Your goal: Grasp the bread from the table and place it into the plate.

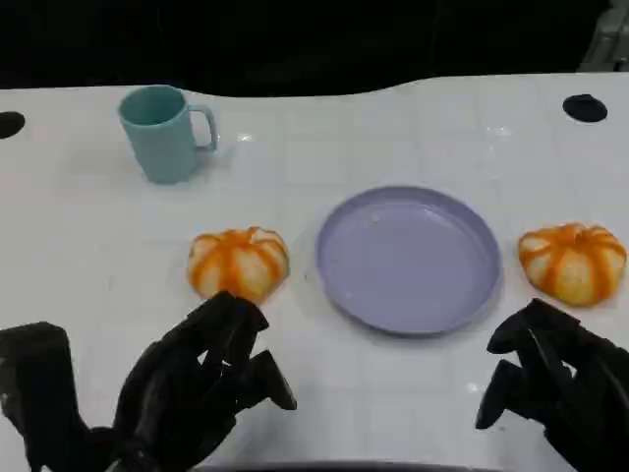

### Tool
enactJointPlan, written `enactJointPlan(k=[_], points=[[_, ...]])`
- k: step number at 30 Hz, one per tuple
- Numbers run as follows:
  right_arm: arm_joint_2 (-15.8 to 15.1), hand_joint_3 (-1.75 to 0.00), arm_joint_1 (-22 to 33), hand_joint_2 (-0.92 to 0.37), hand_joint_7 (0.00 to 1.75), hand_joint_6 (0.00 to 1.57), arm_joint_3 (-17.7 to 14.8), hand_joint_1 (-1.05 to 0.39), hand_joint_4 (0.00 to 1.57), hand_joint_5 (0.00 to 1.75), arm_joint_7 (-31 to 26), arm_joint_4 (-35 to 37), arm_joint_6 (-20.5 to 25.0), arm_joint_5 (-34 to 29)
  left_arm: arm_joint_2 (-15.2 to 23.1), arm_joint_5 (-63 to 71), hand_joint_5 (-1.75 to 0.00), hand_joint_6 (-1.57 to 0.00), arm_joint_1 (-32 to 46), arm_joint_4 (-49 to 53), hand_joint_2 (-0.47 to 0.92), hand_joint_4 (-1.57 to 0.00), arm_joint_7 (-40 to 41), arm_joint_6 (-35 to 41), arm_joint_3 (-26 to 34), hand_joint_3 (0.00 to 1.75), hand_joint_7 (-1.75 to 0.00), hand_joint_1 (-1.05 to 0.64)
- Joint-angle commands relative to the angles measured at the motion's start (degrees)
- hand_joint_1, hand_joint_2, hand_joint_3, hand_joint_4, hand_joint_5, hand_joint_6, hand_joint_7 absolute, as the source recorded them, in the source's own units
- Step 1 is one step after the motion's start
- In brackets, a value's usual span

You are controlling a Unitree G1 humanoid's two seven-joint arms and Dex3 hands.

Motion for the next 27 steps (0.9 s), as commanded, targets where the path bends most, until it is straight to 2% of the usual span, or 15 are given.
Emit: enactJointPlan(k=[1, 10, 19, 22, 24, 26, 27], points=[[-0.43, -0.38, -0.21, -0.92, 1.60, 0.49, -0.47, -0.44, 0.63, 1.75, -0.21, -0.41, 0.22, 0.44, 0.75, 0.02, -1.75, -0.55, -0.14, 0.31, 0.92, -0.81, -0.12, -0.46, 0.10, 0.40, -1.75, -0.58], [-0.50, -0.39, -0.19, -0.92, 1.61, 0.49, -0.47, -0.45, 0.64, 1.75, 0.67, 0.21, -0.94, 0.20, 0.86, -0.10, -1.75, -0.52, -0.11, 0.50, 0.92, -0.81, -0.52, -0.80, 0.09, 0.42, -1.75, -0.57], [-0.24, -0.38, -0.34, -0.92, 1.61, 0.49, -0.35, -0.45, 0.64, 1.75, -0.38, -0.40, 0.11, 0.27, 1.55, 1.26, -1.75, -0.50, -0.47, 0.99, 0.92, -0.79, -1.47, -2.74, -0.46, 0.42, -1.75, -0.59], [-0.28, -0.39, -0.42, -0.92, 1.61, 0.48, -0.18, -0.45, 0.63, 1.75, -0.18, -0.05, -0.48, 0.02, 2.34, 3.31, -1.73, -0.46, -0.78, 1.04, 0.92, -0.63, -2.14, -5.48, -1.25, 0.34, -1.55, -0.61], [-0.24, -0.39, -0.64, -0.92, 1.62, 0.49, -0.16, -0.45, 0.64, 1.75, -0.57, -0.04, -0.06, -0.06, 2.96, 6.87, -1.55, -0.44, -0.76, 0.83, 0.92, -0.58, -2.14, -9.20, -2.55, 0.27, -1.19, -0.58], [-0.14, -0.37, -0.80, -0.92, 1.61, 0.50, -0.14, -0.45, 0.65, 1.75, -0.94, -0.16, 0.35, 0.02, 4.36, 11.75, -1.38, -0.45, -0.81, 0.76, 0.92, -0.52, -2.32, -13.70, -4.49, 0.24, -0.90, -0.55], [-0.17, -0.37, -0.83, -0.92, 1.61, 0.50, -0.09, -0.45, 0.65, 1.75, -0.95, -0.15, 0.27, -0.02, 4.90, 13.62, -1.32, -0.44, -0.83, 0.90, 0.92, -0.48, -2.45, -15.51, -5.23, 0.23, -0.80, -0.54]])
